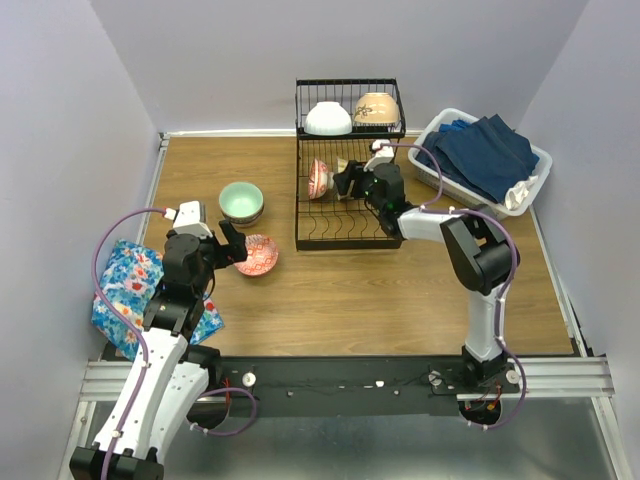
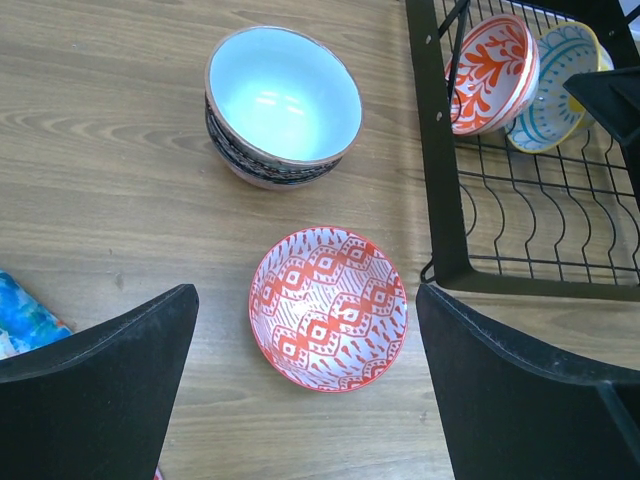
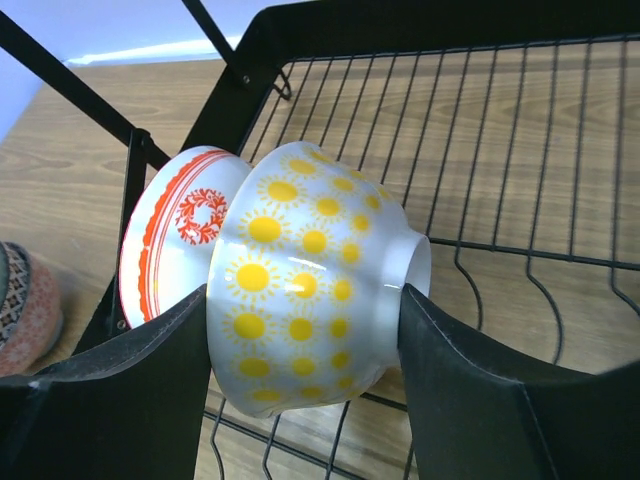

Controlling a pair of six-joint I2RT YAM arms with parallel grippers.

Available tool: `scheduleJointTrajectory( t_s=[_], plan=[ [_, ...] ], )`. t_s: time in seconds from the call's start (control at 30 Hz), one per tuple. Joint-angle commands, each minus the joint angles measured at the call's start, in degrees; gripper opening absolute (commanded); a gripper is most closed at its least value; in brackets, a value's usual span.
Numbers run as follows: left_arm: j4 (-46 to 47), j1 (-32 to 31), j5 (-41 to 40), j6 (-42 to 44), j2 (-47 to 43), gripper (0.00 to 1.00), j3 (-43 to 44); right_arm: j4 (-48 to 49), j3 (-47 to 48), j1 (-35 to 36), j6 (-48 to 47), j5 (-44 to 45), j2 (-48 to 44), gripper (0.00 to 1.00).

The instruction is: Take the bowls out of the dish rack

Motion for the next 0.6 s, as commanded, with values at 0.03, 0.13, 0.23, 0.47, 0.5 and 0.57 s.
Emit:
scheduleJointTrajectory(
  t_s=[0.03, 0.13, 0.23, 0.47, 0.5, 0.57],
  plan=[
    [1.2, -0.6, 0.8, -0.1, -0.8, 0.99, -0.5, 0.0, -2.6, 1.4, -3.9, 7.4, -5.8, 0.22],
    [1.2, -0.6, 0.8, -0.1, -0.6, 0.99, -0.6, 0.0, -4.7, 1.5, -3.3, 8.5, -7.9, 0.21],
    [1.4, -0.8, 0.9, -0.1, -0.4, 0.99, -0.6, -0.2, -7.2, 1.5, -1.9, 9.4, -10.6, 0.2],
    [1.7, -1.3, 2.0, -0.5, 0.7, 0.99, -0.9, -1.1, -12.9, 1.5, 3.1, 9.7, -17.5, 0.16],
    [1.7, -1.3, 2.2, -0.8, 0.8, 0.99, -1.0, -1.4, -13.5, 1.5, 4.6, 9.4, -18.2, 0.16],
    [1.9, -1.3, 3.1, -1.1, 1.0, 0.99, -1.1, -1.5, -15.3, 1.5, 6.4, 7.9, -19.9, 0.16]
  ],
)
